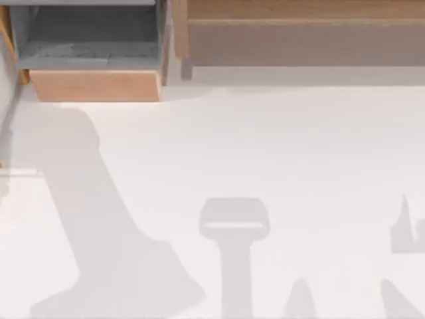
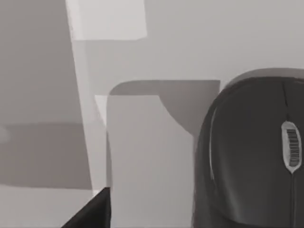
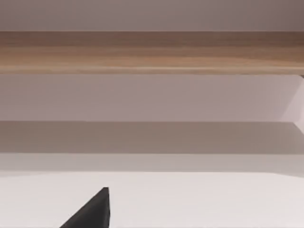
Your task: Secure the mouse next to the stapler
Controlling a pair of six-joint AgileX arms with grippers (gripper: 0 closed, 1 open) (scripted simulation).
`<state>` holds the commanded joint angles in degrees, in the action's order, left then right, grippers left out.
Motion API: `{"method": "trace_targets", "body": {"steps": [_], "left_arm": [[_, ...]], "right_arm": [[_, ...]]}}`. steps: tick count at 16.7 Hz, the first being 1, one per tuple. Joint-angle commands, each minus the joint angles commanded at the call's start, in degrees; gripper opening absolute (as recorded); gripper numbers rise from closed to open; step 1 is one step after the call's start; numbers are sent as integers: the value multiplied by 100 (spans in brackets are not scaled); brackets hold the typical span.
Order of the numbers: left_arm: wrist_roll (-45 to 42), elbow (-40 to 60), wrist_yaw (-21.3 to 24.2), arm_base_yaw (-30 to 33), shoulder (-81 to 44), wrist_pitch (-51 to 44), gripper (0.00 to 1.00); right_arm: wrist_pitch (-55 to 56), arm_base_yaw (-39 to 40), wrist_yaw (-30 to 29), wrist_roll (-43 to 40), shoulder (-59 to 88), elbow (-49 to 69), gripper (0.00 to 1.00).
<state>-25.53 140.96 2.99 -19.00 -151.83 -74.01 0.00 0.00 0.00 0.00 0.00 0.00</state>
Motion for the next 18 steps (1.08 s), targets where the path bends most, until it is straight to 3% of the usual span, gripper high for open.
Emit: {"method": "trace_targets", "body": {"steps": [12,18], "left_arm": [[0,0,0,0,0,0,2],[0,0,0,0,0,0,0]], "right_arm": [[0,0,0,0,0,0,100],[0,0,0,0,0,0,100]]}}
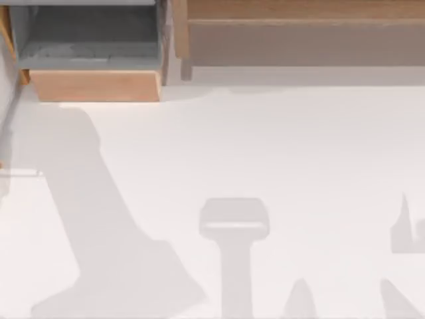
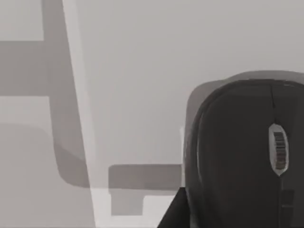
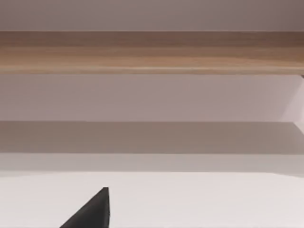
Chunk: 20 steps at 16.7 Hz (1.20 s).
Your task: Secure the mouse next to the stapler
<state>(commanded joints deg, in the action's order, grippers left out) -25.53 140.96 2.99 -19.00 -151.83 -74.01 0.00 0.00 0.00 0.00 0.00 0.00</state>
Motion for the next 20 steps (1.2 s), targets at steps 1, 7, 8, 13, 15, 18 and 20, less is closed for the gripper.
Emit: {"method": "trace_targets", "body": {"steps": [1,7,8,13,15,18,20], "left_arm": [[0,0,0,0,0,0,0],[22,-30,4,-49,238,-87,0],[41,-111,3,-59,372,-118,0],[164,-723,-37,-64,1426,-16,0],[219,-1058,-68,-45,1989,124,0],[304,-1723,-135,-45,2855,335,0],[360,-2269,-189,-68,3403,460,0]], "right_arm": [[0,0,0,0,0,0,100],[0,0,0,0,0,0,100],[0,0,0,0,0,0,100],[0,0,0,0,0,0,100],[0,0,0,0,0,0,100],[0,0,0,0,0,0,100],[0,0,0,0,0,0,100]]}}
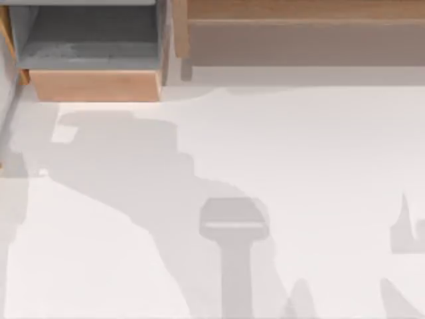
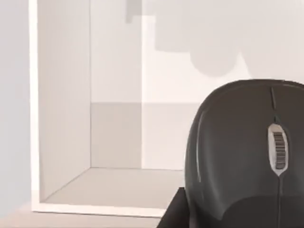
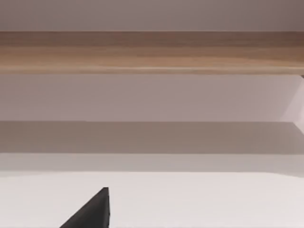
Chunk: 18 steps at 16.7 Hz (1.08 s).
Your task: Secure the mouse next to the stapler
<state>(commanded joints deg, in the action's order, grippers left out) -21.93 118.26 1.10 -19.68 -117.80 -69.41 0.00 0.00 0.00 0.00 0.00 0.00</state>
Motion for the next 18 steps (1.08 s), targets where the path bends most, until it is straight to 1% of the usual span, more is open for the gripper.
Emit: {"method": "trace_targets", "body": {"steps": [5,9,14,18], "left_arm": [[141,-1537,-131,-61,1202,331,0],[266,-2853,-185,-57,1890,694,0],[434,-4403,-144,70,2219,1349,0],[545,-5340,-49,235,2134,1915,0]], "right_arm": [[0,0,0,0,0,0,100],[0,0,0,0,0,0,100],[0,0,0,0,0,0,100],[0,0,0,0,0,0,100]]}}
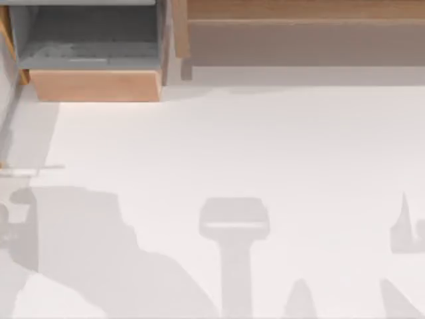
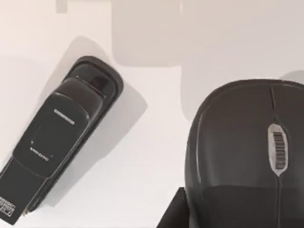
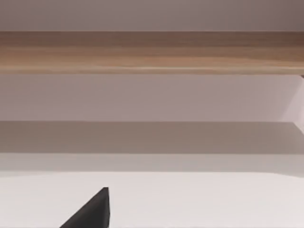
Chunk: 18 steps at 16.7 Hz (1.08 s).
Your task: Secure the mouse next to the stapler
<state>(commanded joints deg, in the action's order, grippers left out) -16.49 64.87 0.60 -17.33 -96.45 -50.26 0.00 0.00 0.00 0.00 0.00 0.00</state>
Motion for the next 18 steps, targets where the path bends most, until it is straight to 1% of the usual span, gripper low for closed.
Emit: {"method": "trace_targets", "body": {"steps": [2,5,18], "left_arm": [[37,-306,46,76,-81,221,0],[59,-488,81,137,-152,373,0],[43,-452,63,72,-111,378,0]], "right_arm": [[0,0,0,0,0,0,100],[0,0,0,0,0,0,100],[0,0,0,0,0,0,100]]}}
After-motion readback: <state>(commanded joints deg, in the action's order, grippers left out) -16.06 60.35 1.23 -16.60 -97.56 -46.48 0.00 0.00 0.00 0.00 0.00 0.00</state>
